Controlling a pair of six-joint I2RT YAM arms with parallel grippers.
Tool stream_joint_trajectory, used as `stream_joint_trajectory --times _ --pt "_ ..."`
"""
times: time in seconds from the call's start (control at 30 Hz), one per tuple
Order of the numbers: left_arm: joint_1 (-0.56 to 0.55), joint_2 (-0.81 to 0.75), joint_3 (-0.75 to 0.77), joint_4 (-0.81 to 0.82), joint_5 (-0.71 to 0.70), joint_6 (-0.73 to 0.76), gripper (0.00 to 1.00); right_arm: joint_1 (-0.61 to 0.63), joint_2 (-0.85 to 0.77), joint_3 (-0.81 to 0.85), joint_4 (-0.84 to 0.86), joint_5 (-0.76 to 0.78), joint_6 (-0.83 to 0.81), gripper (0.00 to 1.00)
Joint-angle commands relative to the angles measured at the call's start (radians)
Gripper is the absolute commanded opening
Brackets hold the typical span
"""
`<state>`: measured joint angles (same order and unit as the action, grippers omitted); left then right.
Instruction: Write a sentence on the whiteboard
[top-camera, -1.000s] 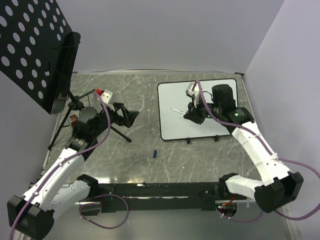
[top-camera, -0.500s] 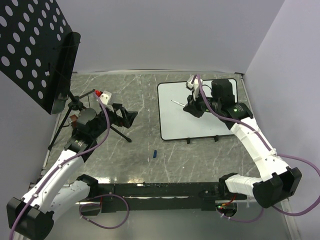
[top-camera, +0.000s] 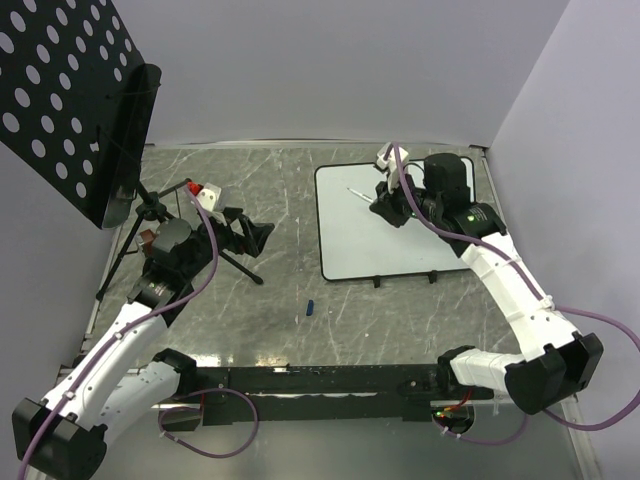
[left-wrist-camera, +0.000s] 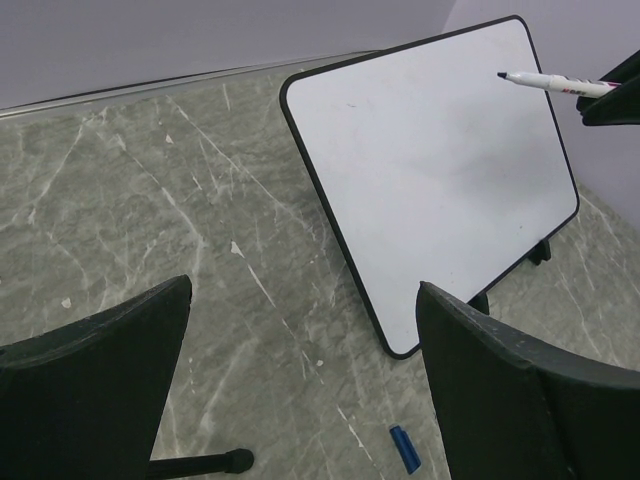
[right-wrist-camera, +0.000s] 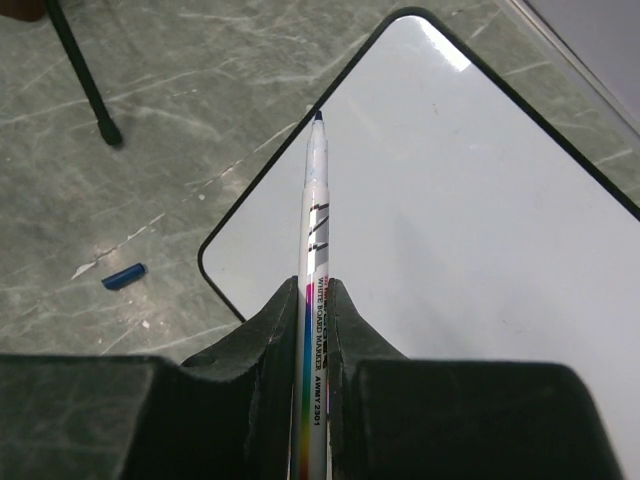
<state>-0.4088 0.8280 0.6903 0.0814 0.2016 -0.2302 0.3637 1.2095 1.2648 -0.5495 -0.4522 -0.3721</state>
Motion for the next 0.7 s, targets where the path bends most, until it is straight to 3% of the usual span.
stream_joint_trajectory --times 0.0,0.27,0.67 --pt "-0.005 -0.015 0.002 0.017 -0.024 0.0 0.97 0.02 0.01 -0.004 0.069 0.067 0.041 0.0" --pt "-0.005 -0.012 0.003 0.015 -0.021 0.002 0.97 0.121 0.061 -0.073 0.144 0.209 0.064 0.0" --pt "-0.007 -0.012 0.009 0.006 -0.034 0.006 0.97 0.169 0.216 -0.012 0.244 0.357 0.159 0.0"
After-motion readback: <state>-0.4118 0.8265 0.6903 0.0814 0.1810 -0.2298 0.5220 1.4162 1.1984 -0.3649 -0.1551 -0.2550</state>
